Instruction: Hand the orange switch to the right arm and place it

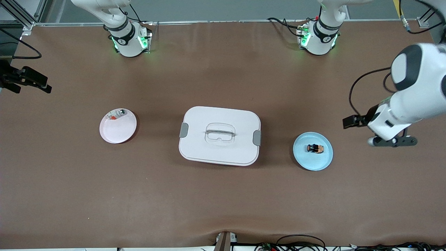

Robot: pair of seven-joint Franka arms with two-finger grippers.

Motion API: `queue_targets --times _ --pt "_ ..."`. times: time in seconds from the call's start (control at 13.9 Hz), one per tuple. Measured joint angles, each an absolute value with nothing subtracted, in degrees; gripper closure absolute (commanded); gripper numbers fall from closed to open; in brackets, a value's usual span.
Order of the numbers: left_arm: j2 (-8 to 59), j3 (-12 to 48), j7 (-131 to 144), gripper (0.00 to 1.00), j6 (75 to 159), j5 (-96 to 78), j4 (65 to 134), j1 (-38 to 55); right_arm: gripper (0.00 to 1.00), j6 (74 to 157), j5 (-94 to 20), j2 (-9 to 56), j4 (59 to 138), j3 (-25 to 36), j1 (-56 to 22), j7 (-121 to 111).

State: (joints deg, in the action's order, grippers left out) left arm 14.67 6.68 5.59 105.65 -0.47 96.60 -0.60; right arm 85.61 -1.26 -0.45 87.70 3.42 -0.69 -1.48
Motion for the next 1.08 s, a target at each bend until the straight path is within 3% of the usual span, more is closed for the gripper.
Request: queue_targets --times 0.65,1.08 --pt "29.4 7.1 3.2 0.0 119.5 2.0 96.8 2.3 0.0 85.6 -1.3 -0.5 87.7 3.6 -0.7 -1.4" --pt "31.8 7.2 3.2 0.0 122.4 1.9 98.3 1.9 0.0 85.5 -1.3 -0.5 87.7 3.6 -0.7 -1.4"
